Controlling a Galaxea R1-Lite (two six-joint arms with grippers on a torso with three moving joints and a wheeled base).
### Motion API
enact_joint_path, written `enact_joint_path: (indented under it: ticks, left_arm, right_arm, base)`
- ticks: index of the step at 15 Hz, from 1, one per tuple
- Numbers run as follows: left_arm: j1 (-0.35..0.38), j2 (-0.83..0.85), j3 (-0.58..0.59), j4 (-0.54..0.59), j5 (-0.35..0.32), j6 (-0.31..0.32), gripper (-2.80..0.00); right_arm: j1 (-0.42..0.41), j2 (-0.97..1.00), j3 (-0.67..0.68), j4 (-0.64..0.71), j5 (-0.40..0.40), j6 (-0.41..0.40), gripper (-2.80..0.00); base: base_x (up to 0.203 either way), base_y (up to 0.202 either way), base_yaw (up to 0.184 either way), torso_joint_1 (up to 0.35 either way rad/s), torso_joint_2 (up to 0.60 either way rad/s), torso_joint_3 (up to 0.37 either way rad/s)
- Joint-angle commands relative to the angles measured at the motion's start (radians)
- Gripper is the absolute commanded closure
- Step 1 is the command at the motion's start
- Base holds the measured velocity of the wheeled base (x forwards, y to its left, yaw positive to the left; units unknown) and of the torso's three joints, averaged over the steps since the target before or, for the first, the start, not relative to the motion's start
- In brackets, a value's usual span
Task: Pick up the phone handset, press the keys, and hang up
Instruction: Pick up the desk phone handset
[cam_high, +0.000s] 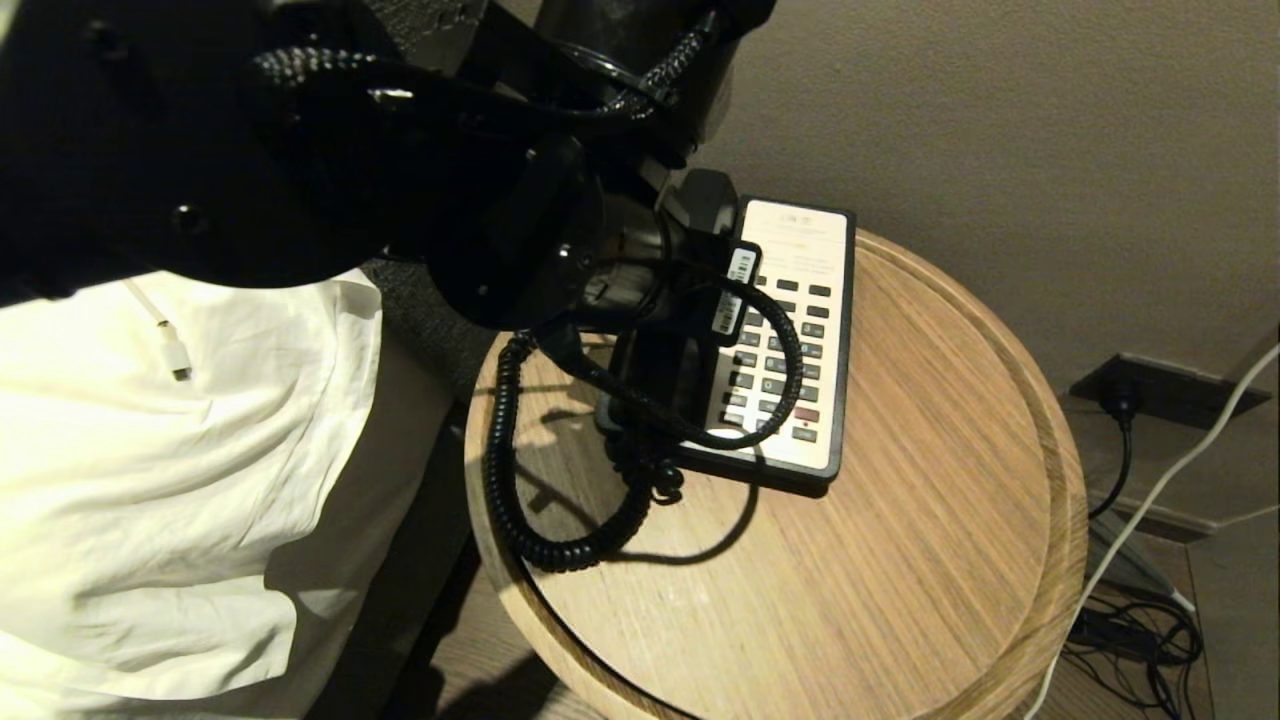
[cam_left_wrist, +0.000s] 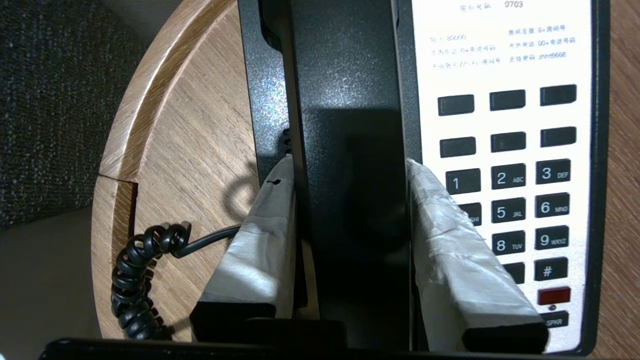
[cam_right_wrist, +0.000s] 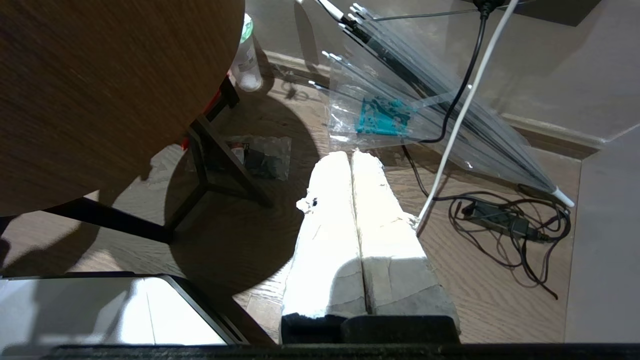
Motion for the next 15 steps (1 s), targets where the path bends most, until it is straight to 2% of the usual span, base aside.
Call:
enact_joint_path:
  ticks: [1,15]
  left_arm:
    - [-0.001,0.0,0.0,0.004,0.003,-0.002,0.0]
    - [-0.015,-0.058,0.0,0.013,0.005,-0.002,0.0]
  right_arm:
    - [0.0,-0.002,0.0,0.001,0.0,-0.001,0.0]
    - [0.0,-0.002,0.0,0.001,0.0,-0.001,0.0]
  base:
    - [0.0,0.0,0.0,0.0,0.0,0.0]
    - [0.0,0.0,0.0,0.0,0.0,0.0]
